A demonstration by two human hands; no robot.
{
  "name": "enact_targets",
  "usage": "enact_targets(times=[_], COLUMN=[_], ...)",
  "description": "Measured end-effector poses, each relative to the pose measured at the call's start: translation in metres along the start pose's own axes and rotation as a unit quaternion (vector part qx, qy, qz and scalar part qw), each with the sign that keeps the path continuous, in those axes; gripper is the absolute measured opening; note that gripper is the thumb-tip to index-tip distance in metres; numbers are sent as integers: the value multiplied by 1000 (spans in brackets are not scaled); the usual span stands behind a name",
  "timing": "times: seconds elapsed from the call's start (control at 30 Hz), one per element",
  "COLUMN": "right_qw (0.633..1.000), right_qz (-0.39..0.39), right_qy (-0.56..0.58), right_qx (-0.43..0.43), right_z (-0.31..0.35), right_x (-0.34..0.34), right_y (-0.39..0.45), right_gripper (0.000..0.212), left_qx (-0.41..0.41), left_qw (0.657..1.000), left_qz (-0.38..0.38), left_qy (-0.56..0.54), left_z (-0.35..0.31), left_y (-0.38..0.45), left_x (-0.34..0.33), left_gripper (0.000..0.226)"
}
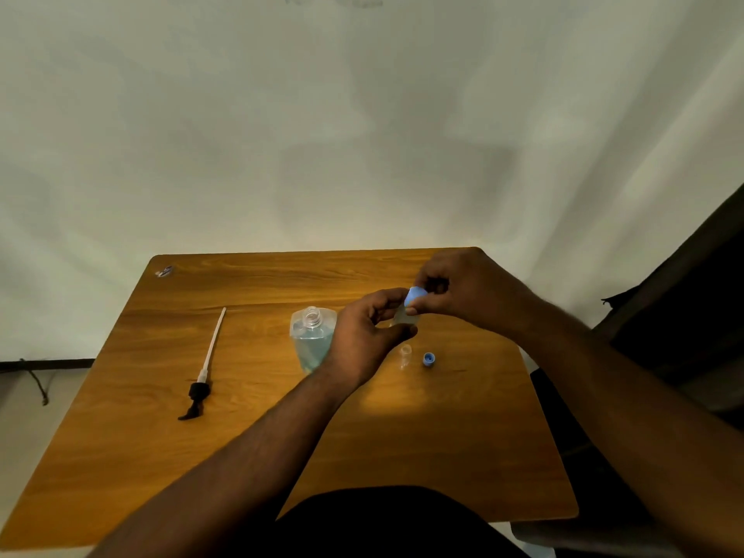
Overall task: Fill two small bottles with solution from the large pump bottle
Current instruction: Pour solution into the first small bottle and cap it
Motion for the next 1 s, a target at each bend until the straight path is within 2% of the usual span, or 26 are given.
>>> enact_targets(times=[0.07, 0.13, 0.17, 0.23, 0.3, 0.37, 0.4, 0.47, 0.5, 0.57, 0.63, 0.67, 0.73, 0.8, 0.83, 0.87, 0.93, 1.0], right_qw=[997, 995, 997, 1000, 998, 996, 994, 980, 976, 991, 997, 994, 985, 968, 969, 976, 986, 977], right_qz=[-12, -31, -32, 18, 69, 61, 35, -24, -47, -28, 58, 85, 53, -25, -41, -35, 40, 110], right_qy=[-72, -85, -57, 0, -4, -54, -103, -195, -209, -132, -58, -67, -166, -248, -242, -213, -161, -176], right_qx=[-33, -52, -49, -23, 14, 24, 11, -21, -27, -15, 1, 9, 14, 7, 9, 17, 35, 52], right_z=[-5, -9, -11, -8, -2, 6, 6, 1, -1, 0, 5, 8, 10, 11, 10, 9, 9, 7], right_x=[-1, 5, 10, 12, 7, 1, 1, 7, 13, 21, 15, 9, 5, 14, 18, 20, 12, -2], right_y=[3, 2, 1, -1, -1, 0, 3, 8, 10, 12, 12, 13, 16, 21, 22, 23, 23, 23], right_gripper=[52, 66, 64, 51, 44, 19, 20, 50, 56, 45, 34, 30, 22, 45, 48, 46, 35, 31], left_qx=[-3, -4, -2, -1, -3, -6, -8, -3, 4, 2, -11, -13, -11, 1, 5, 2, -14, -15], left_qw=[1000, 1000, 1000, 1000, 1000, 1000, 999, 999, 999, 999, 999, 999, 999, 998, 998, 998, 998, 997], left_qz=[4, 5, 5, 3, 2, 6, 7, 0, -4, 3, 18, 22, 22, 16, 15, 16, 32, 47], left_qy=[6, 13, 16, 17, 16, 24, 33, 43, 42, 38, 36, 36, 47, 54, 53, 52, 57, 56], left_z=[-1, -1, -1, 0, 0, 0, 1, 6, 7, 6, 2, 1, 4, 8, 10, 9, 6, 6], left_y=[0, 1, 3, 6, 9, 10, 11, 11, 11, 13, 16, 17, 19, 19, 19, 19, 20, 22], left_x=[-1, 0, 1, 2, 3, 2, 2, 2, 3, 3, 3, 4, 5, 5, 5, 4, 2, 0], left_gripper=[49, 50, 50, 50, 51, 51, 50, 48, 48, 50, 51, 51, 50, 51, 51, 49, 47, 48])
Point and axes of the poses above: each hand's wrist, its own y-axis towards the middle knuckle, its own x-axis out of the back of the hand, z = x × y, the point moved 10 cm from there along y, towards the middle knuckle, and after that the axes turned 11 degrees about -x, right-handed, at the moved point
